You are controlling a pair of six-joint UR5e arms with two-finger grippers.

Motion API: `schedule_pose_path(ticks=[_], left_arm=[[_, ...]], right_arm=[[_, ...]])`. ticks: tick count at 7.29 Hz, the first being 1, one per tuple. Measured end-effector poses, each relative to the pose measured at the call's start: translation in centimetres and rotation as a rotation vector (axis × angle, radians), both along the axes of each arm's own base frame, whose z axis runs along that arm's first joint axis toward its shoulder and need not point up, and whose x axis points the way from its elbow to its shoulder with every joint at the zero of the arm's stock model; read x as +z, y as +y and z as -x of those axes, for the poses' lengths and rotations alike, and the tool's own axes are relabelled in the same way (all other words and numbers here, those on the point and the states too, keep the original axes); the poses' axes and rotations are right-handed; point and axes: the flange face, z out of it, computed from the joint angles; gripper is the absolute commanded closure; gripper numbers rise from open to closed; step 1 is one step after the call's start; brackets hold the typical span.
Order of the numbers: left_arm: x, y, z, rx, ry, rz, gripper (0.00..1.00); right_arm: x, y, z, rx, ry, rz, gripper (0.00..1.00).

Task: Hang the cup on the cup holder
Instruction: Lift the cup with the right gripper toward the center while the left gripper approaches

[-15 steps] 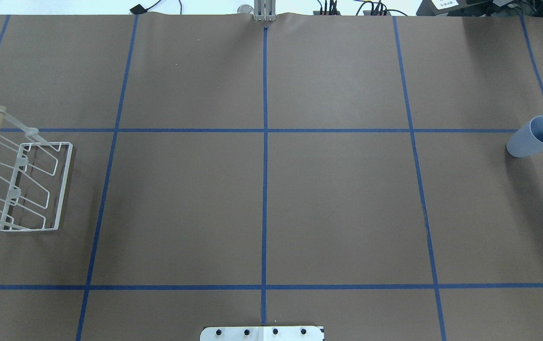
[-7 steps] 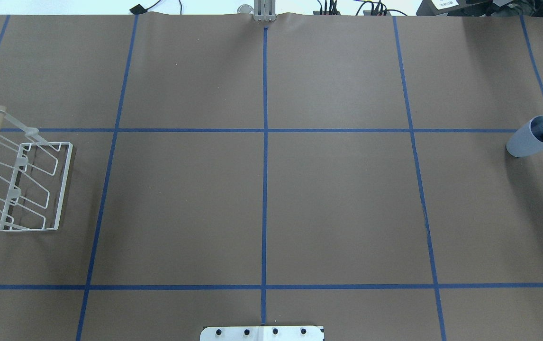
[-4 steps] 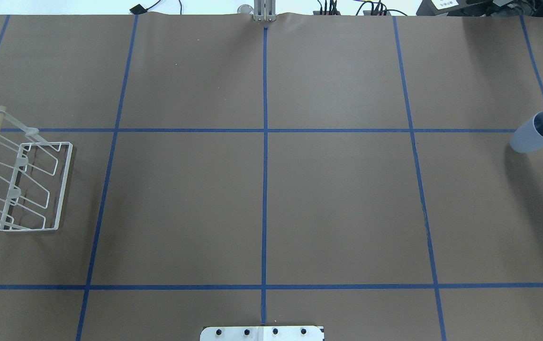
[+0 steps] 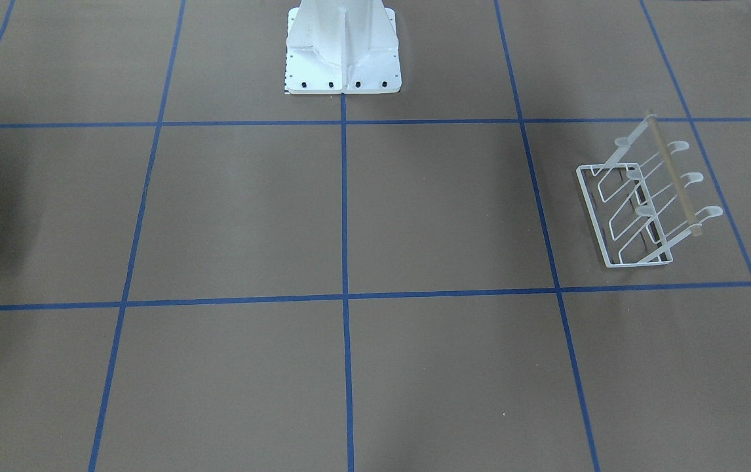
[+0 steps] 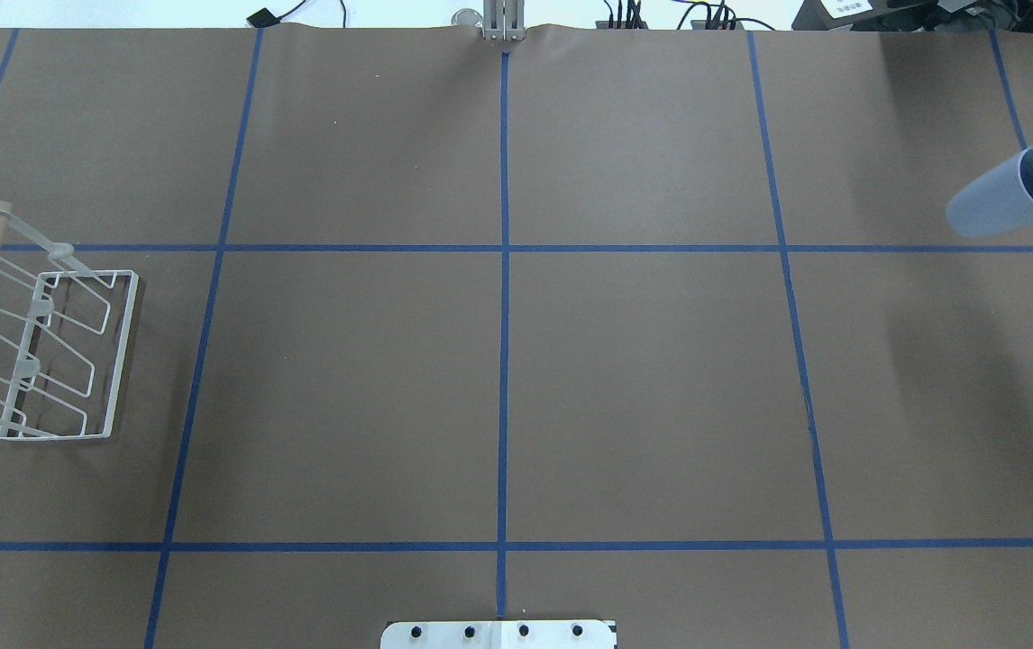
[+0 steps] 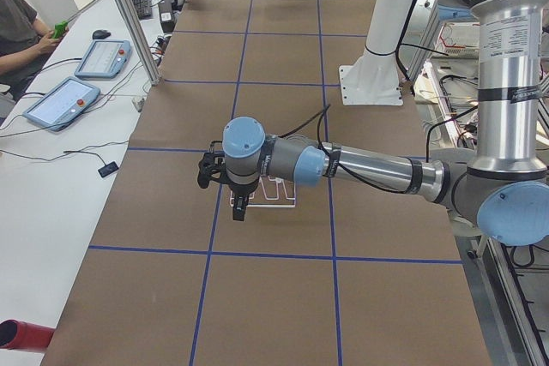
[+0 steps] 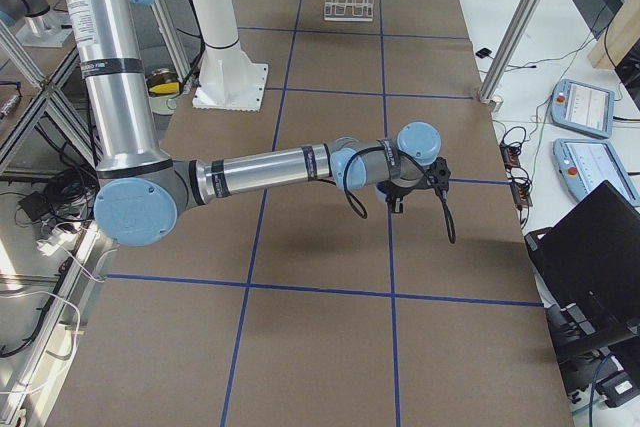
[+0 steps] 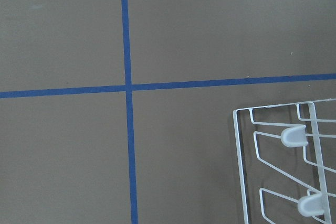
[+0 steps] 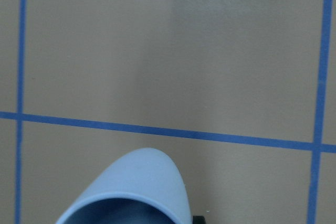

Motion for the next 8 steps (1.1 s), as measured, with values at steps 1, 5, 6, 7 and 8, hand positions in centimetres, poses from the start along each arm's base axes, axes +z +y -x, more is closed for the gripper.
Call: schedule_pose_path(ticks=[1, 5, 6, 7, 8], left_arm=[[-1.5, -0.6, -0.7, -0.022, 0.043, -0.005, 0.02], [-11.5, -2.1, -10.4, -0.149, 0.309, 0.060, 0.03], [-14.9, -2.7, -13.4, -0.148, 0.376, 0.088, 0.03], [-18.2, -3.0, -16.5, -0.119, 0.430, 0.092, 0.03], [-20.9, -3.0, -19.1, -0.091, 0.473, 0.095, 0.03]], right_arm=[[-2.8, 0.4, 1.3, 0.002, -0.087, 0.013, 1.00], [-15.6, 2.4, 11.2, -0.045, -0.287, 0.101, 1.00], [-18.8, 2.8, 13.9, -0.065, -0.313, 0.133, 1.00], [-21.7, 3.2, 16.3, -0.089, -0.332, 0.159, 1.00], [-24.0, 3.6, 18.3, -0.113, -0.345, 0.171, 1.00]])
